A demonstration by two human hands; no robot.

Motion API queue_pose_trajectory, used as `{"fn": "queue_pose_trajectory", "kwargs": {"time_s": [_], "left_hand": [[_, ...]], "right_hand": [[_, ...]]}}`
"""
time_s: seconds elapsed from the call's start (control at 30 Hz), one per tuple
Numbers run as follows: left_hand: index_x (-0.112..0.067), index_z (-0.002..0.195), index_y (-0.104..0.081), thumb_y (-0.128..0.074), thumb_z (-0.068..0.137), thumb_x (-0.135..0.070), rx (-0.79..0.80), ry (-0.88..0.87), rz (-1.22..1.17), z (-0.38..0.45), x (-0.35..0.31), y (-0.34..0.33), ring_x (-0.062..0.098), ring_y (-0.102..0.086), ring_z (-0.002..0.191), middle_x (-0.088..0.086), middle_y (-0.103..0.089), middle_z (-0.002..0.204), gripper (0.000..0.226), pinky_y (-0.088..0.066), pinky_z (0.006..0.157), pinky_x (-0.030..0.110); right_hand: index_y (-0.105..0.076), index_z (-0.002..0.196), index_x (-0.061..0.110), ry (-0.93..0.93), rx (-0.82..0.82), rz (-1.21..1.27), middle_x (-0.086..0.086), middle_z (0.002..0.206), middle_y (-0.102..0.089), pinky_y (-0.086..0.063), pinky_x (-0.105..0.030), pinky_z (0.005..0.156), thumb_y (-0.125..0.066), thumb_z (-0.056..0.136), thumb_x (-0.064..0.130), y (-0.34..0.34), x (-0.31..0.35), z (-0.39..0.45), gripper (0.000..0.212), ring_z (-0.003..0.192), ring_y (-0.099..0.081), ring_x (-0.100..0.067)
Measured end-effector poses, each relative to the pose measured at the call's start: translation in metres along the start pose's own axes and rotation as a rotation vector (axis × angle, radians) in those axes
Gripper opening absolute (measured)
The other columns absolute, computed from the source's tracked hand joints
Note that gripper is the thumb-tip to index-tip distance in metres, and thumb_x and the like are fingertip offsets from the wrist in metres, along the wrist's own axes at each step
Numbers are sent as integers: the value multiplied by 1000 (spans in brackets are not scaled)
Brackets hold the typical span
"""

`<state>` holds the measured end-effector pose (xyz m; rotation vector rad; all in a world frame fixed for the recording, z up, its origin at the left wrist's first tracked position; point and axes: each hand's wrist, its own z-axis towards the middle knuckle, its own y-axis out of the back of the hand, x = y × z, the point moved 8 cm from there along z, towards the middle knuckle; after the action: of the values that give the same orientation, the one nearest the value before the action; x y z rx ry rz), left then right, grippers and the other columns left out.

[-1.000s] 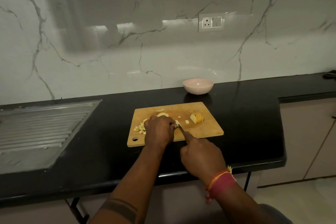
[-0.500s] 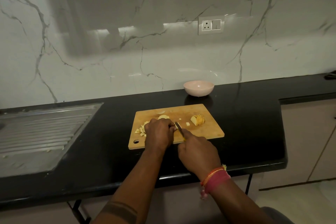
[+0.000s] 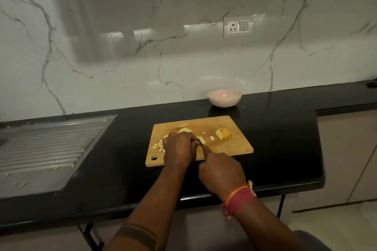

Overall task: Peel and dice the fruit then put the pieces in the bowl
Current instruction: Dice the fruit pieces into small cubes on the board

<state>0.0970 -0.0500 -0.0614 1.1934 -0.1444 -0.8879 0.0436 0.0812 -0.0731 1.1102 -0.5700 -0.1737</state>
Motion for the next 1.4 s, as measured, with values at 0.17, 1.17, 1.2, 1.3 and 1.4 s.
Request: {"fn": "queue_pose_trajectory", "kwargs": {"time_s": [0.17, 1.17, 1.2, 1.3, 1.4], "left_hand": [[-37, 105, -77, -63, 98, -40, 1, 10, -20, 1, 1, -2, 20, -54, 111, -15, -72, 109, 16, -37, 95, 42], [-33, 105, -76, -63, 97, -36, -39, 21, -24, 0, 2, -1, 18, -56, 108, -13, -72, 104, 15, -36, 98, 40], [-33, 105, -75, -63, 98, -36, -38, 21, -22, 0, 2, -1, 18, -55, 108, -12, -72, 104, 15, -36, 98, 40], [-32, 108, -73, -62, 98, -36, -32, 16, -17, -2, -1, 0, 18, -54, 108, -11, -71, 106, 15, -36, 99, 41], [-33, 110, -70, -59, 99, -33, -34, 16, -37, -5, -3, 2, 18, -54, 110, -10, -70, 107, 16, -35, 102, 41]], "right_hand": [[-36, 152, 32, 8, -31, 82, 6, 79, -59, -45, -29, 58, -42, 96, 34, 8, -10, -20, 56, 67, -56, -11], [-41, 147, 37, 50, 77, 108, 4, 85, -64, -54, -33, 67, -43, 96, 36, 9, -4, -1, 51, 74, -61, -14], [-40, 148, 39, 47, 74, 115, 5, 83, -63, -55, -33, 67, -43, 96, 35, 11, -8, -5, 53, 73, -60, -12], [-44, 146, 41, 30, 64, 181, 9, 79, -63, -53, -30, 64, -46, 95, 33, 19, -16, -13, 52, 70, -59, -8], [-52, 140, 43, 17, 78, 269, 9, 76, -64, -51, -29, 59, -47, 94, 33, 21, -22, -15, 48, 66, -60, -8]]}}
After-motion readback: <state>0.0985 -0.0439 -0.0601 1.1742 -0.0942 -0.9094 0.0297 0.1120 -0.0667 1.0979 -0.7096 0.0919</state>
